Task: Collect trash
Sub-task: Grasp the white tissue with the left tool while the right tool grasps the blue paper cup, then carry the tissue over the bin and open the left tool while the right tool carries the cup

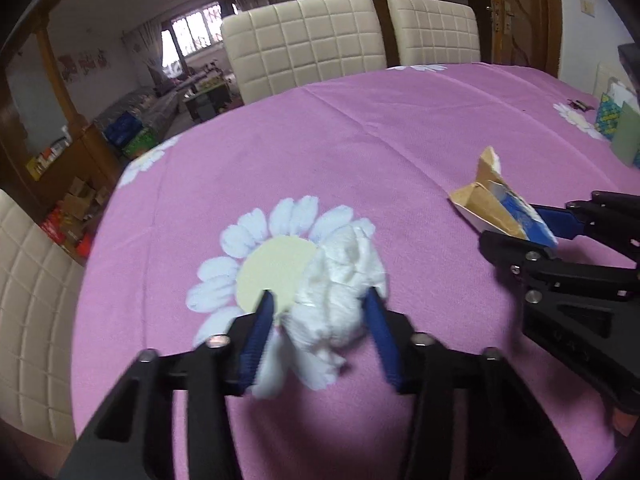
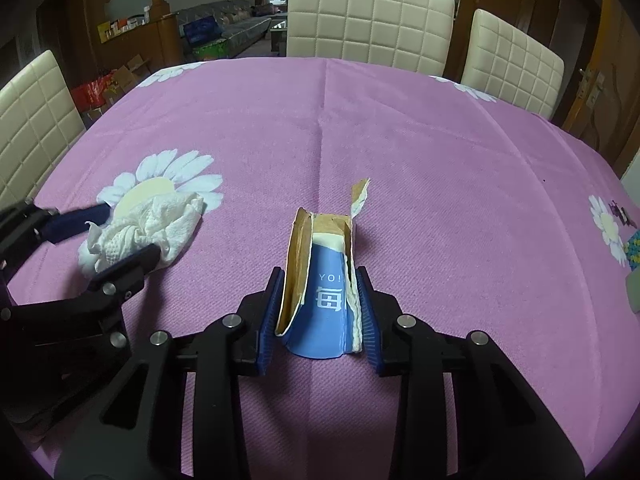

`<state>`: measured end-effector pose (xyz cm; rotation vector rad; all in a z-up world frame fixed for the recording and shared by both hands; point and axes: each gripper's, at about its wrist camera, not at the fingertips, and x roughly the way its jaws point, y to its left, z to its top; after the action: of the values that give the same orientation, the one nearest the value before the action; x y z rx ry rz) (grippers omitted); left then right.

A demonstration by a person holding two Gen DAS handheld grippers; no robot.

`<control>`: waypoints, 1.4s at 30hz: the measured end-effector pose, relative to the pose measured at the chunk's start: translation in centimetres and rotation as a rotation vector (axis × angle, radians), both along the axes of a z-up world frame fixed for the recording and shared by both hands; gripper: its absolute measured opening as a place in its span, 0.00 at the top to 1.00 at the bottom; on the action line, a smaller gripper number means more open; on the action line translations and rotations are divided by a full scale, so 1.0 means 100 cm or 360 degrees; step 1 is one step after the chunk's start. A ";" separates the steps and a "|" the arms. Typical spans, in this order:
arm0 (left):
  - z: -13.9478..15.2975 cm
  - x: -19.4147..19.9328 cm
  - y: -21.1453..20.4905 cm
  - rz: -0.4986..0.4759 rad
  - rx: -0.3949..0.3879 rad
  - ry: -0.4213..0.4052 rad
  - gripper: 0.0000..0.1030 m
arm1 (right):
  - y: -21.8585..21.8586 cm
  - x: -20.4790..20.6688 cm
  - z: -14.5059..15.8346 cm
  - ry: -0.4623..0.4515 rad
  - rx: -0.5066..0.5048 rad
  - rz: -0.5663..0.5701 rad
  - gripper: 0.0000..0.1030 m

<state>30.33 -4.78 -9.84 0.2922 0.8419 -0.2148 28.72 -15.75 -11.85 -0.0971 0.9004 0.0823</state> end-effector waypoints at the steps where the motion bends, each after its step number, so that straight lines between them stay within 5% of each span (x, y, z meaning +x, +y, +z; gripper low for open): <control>1: 0.001 -0.002 -0.001 0.0000 0.0006 0.0002 0.71 | 0.000 -0.001 0.001 -0.0004 0.0000 0.0001 0.65; 9: 0.015 -0.019 0.002 0.0039 0.0059 -0.0099 0.75 | 0.004 -0.007 0.008 -0.0059 0.0022 0.0036 0.65; 19: 0.031 -0.066 0.044 0.0139 0.0108 -0.0216 0.75 | 0.047 -0.041 0.026 -0.0209 0.0009 0.0325 0.65; 42: 0.044 -0.139 0.116 0.0397 0.0073 -0.0327 0.75 | 0.124 -0.111 0.030 -0.0291 -0.0078 0.0848 0.65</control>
<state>16.43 6.83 -5.48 0.2448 0.6724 0.0666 17.63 -3.31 -8.89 -0.3833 0.6754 0.5393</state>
